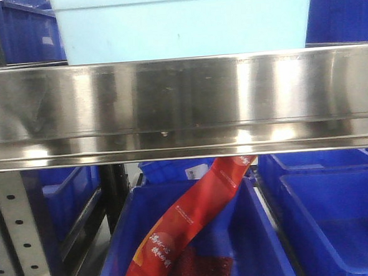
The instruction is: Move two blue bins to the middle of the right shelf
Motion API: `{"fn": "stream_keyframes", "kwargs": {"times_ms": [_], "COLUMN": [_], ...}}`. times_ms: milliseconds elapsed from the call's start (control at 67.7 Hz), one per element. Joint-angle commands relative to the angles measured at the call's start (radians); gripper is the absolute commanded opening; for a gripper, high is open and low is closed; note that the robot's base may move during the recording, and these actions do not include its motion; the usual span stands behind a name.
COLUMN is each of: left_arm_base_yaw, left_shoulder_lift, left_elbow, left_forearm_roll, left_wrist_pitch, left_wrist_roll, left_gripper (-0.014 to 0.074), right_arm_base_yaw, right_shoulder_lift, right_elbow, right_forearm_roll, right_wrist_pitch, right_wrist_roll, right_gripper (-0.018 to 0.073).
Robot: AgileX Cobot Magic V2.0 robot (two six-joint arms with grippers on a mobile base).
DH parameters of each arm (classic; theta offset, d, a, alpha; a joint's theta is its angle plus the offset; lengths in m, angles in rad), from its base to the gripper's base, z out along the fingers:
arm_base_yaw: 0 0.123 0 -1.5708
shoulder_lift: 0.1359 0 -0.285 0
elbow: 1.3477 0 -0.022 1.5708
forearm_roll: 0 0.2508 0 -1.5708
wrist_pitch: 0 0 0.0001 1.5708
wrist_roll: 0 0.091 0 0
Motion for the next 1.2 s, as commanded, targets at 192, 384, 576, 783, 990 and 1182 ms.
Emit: {"fn": "stream_keyframes", "kwargs": {"times_ms": [192, 384, 576, 783, 990, 1182], "left_arm_base_yaw": [-0.002, -0.002, 0.108, 0.236, 0.314, 0.334], "left_shoulder_lift": [-0.008, -0.015, -0.062, -0.169, -0.194, -0.194], "left_elbow": [0.003, 0.007, 0.110, 0.348, 0.464, 0.464], "left_forearm_roll": [0.002, 0.004, -0.153, -0.196, -0.224, -0.242], "left_wrist_pitch": [-0.020, 0.014, -0.070, -0.310, -0.377, -0.365], "left_wrist_roll": [-0.003, 0.012, 0.252, 0.281, 0.281, 0.324], "left_gripper": [-0.0111, -0.0111, -0.0111, -0.0111, -0.0111, -0.0111], "right_arm_base_yaw": [-0.002, -0.002, -0.002, -0.002, -0.002, -0.002], "right_shoulder_lift": [-0.004, -0.004, -0.004, -0.004, -0.004, -0.003], "right_elbow": [0.002, 0.002, 0.002, 0.002, 0.002, 0.002], "right_forearm_roll": [-0.009, -0.009, -0.009, -0.009, -0.009, -0.009], "right_wrist_pitch": [-0.022, -0.022, -0.022, -0.022, -0.022, -0.024], "right_wrist_roll": [-0.002, -0.002, -0.002, -0.002, -0.002, -0.002], "right_gripper": [-0.0162, -0.0162, -0.0162, -0.0162, -0.0162, -0.0162]}}
